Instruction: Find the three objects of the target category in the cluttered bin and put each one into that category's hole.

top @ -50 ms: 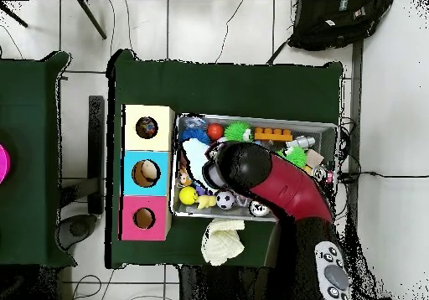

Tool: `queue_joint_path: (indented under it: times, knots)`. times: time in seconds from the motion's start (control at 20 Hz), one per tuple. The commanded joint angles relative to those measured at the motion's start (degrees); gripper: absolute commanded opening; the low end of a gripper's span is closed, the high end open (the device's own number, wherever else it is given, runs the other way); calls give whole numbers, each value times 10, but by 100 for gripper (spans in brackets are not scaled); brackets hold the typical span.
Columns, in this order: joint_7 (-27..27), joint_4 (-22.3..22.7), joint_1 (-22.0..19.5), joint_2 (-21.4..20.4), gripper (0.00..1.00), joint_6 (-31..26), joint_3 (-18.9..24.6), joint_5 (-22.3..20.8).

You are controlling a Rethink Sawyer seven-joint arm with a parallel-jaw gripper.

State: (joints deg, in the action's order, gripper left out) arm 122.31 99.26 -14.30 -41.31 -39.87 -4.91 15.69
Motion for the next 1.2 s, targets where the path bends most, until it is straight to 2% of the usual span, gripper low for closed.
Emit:
queue_joint_path:
  times: [0.05,0.35,0.6,0.65,0.85,0.95,1.2]
  knots:
    - [117,79,-3,43,0,80,27,35]
    - [105,120,-20,73,0,194,47,33]
    - [96,146,-38,81,0,251,60,23]
    - [103,161,-42,80,100,285,65,23]
    - [111,184,-54,83,100,325,75,17]
    - [107,187,-51,90,100,306,79,25]
    - [119,197,-39,97,100,324,74,31]
